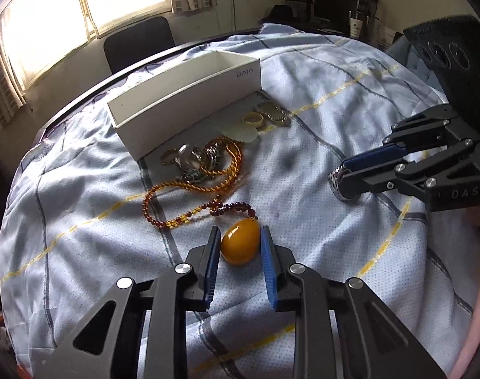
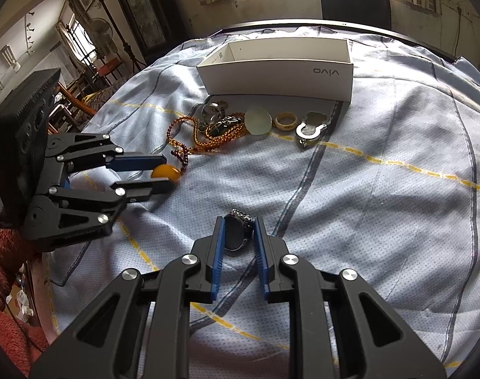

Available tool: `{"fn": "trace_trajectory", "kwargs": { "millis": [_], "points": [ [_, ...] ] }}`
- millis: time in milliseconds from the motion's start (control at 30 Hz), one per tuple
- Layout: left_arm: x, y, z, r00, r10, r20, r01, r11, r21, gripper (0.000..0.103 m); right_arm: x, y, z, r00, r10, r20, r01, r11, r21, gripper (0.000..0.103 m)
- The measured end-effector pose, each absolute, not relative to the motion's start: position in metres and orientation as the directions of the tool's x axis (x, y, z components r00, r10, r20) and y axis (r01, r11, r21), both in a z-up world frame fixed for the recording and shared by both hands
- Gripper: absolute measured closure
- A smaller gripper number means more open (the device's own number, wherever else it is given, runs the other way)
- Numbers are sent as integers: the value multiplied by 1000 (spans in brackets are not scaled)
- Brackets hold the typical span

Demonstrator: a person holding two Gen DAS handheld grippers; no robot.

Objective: Organize jewelry
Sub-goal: 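Grasp the amber-bead necklace by its oval pendant with the left tool, then lift the amber necklace high with the left tool while the right tool holds the ring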

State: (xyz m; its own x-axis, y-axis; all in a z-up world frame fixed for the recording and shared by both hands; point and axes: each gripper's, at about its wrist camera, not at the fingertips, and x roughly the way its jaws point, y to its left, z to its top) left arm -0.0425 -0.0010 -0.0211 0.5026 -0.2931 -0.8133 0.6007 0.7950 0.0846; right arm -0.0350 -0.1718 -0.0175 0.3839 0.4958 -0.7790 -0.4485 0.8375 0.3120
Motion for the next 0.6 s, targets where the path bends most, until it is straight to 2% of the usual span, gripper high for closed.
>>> {"fn": "trace_trajectory", "kwargs": {
  "millis": [333,600],
  "points": [
    [-24,37,39,556,-374,-742,499,864,-61,77,-38,-172,-12,396,502,-769,-452,836,312,84],
    [-9,47,86,619,-367,-695,428,899,-94,77,-42,-173,-5,416,506,-756,-457,835,308,84]
  ]
}}
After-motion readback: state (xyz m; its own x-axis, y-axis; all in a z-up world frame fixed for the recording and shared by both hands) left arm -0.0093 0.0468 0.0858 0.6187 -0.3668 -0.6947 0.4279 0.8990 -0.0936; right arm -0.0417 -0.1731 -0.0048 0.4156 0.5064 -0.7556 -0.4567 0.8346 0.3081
